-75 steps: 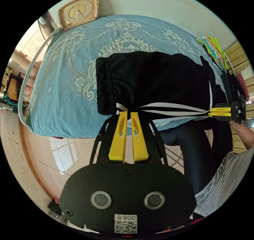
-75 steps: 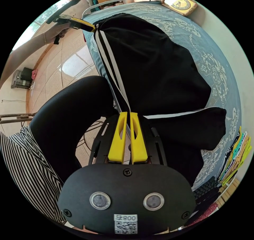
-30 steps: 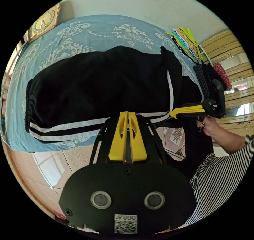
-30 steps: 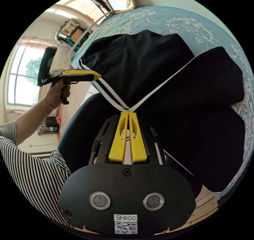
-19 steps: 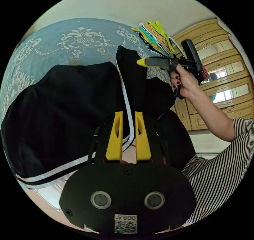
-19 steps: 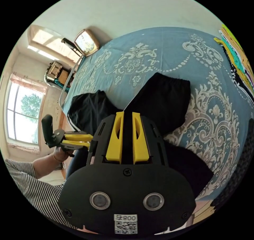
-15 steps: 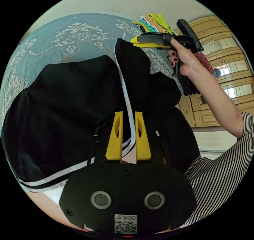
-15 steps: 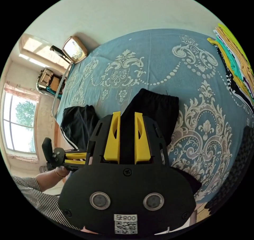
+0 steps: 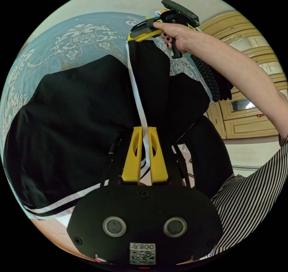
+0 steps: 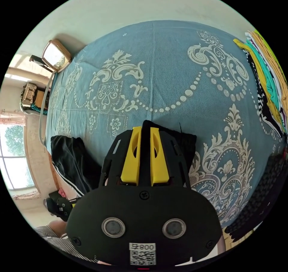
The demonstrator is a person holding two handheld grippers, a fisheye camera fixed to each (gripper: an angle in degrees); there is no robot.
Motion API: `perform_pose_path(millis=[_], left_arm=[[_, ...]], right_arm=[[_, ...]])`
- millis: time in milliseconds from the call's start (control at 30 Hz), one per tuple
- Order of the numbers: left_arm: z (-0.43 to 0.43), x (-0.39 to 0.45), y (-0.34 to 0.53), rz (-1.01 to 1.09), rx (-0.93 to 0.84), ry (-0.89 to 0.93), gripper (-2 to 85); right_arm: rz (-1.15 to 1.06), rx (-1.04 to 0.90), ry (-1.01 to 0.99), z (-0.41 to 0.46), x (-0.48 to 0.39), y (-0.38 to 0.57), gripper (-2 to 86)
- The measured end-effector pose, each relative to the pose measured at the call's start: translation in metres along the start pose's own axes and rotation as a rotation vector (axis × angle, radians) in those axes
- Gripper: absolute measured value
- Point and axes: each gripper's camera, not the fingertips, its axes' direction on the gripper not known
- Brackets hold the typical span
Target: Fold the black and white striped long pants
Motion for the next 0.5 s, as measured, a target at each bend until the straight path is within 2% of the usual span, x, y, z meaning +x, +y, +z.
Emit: perform_pose_path(millis=[133,367,500], left_arm=[[-0.047,0.024,-0.014,0.012,0.014,-0.025,2.7],[-0.149,0.085,-0.033,0.132,0.093,-0.089,1.8],[-0.188,0.119,-0.046,0.199,0.077,-0.115,1.6]], right_arm=[[-0.020,0.018,-0.050,0.004,0.033,0.031,4.0],[0.032,0.282,-0.433,-0.051,0.139,0.147,3.0],[0.080,0.380,-0.526,-0.068,0.198,0.229,2.7]])
